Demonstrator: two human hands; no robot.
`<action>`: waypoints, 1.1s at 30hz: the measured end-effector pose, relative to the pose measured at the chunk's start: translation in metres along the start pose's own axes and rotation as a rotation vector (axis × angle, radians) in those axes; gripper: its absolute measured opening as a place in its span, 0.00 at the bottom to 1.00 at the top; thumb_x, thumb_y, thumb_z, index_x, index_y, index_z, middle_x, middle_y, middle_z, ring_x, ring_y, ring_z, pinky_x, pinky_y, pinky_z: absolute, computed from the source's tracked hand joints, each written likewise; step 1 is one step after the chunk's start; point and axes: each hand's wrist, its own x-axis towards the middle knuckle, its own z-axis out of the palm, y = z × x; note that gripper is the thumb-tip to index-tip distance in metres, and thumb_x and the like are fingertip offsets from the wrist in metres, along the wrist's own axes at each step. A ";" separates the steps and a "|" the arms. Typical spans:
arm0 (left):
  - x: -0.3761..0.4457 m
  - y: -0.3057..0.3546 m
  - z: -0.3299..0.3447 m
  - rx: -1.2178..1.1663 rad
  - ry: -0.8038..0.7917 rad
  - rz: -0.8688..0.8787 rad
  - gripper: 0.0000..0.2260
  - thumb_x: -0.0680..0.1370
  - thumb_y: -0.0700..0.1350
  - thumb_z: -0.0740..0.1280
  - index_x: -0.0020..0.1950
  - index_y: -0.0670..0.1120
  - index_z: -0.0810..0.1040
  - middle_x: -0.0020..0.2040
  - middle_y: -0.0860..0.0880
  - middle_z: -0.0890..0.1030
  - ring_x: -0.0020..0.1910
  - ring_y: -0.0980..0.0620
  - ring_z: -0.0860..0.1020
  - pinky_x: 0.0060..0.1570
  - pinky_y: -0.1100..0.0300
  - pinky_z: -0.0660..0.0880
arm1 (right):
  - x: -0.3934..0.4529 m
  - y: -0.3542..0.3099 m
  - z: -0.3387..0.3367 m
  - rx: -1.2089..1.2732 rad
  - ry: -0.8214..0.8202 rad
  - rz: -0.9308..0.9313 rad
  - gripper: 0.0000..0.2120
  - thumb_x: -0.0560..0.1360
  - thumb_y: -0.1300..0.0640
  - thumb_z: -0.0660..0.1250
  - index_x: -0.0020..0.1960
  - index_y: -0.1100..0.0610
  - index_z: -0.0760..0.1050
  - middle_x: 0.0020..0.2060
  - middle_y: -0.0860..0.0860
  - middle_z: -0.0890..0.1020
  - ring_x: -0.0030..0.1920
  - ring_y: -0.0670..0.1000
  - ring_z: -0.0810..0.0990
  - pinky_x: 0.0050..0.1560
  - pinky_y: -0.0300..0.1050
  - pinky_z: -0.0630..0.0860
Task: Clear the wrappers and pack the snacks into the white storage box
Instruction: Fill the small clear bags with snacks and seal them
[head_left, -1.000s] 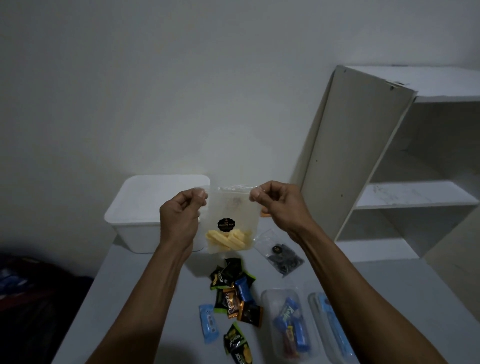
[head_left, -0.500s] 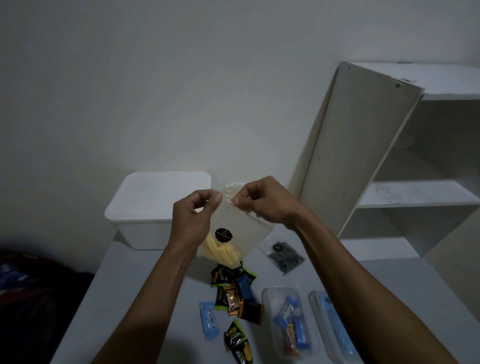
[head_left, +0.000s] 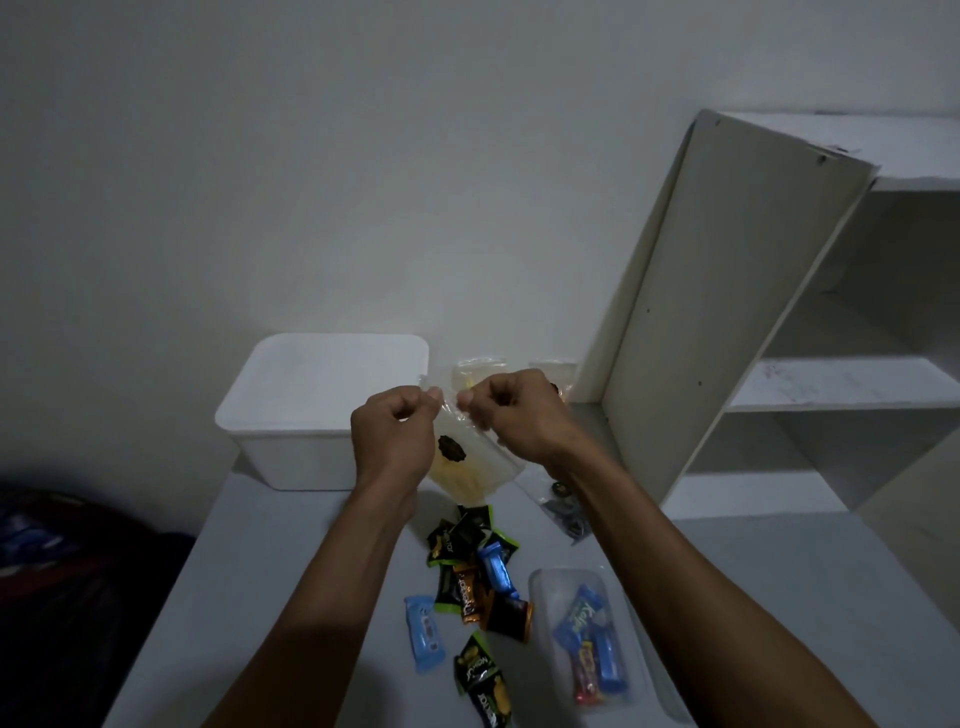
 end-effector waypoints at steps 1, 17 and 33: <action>0.000 0.002 0.000 -0.008 0.005 -0.003 0.11 0.76 0.42 0.71 0.38 0.36 0.80 0.35 0.46 0.79 0.32 0.58 0.75 0.39 0.61 0.74 | 0.000 0.000 -0.001 0.010 -0.004 0.005 0.13 0.78 0.51 0.69 0.34 0.51 0.79 0.27 0.42 0.79 0.29 0.38 0.75 0.36 0.37 0.72; -0.005 0.004 -0.002 -0.034 0.024 -0.241 0.07 0.74 0.43 0.73 0.37 0.42 0.82 0.34 0.47 0.82 0.35 0.50 0.78 0.41 0.58 0.76 | -0.005 0.015 0.009 0.042 -0.061 0.044 0.09 0.78 0.53 0.69 0.39 0.53 0.81 0.32 0.44 0.81 0.31 0.37 0.76 0.34 0.33 0.71; -0.013 -0.014 0.003 0.030 -0.026 -0.264 0.09 0.74 0.47 0.74 0.42 0.41 0.84 0.39 0.46 0.84 0.37 0.51 0.80 0.37 0.61 0.75 | -0.015 0.030 0.008 0.001 -0.013 0.055 0.10 0.79 0.53 0.68 0.43 0.56 0.82 0.36 0.48 0.82 0.38 0.45 0.79 0.41 0.43 0.76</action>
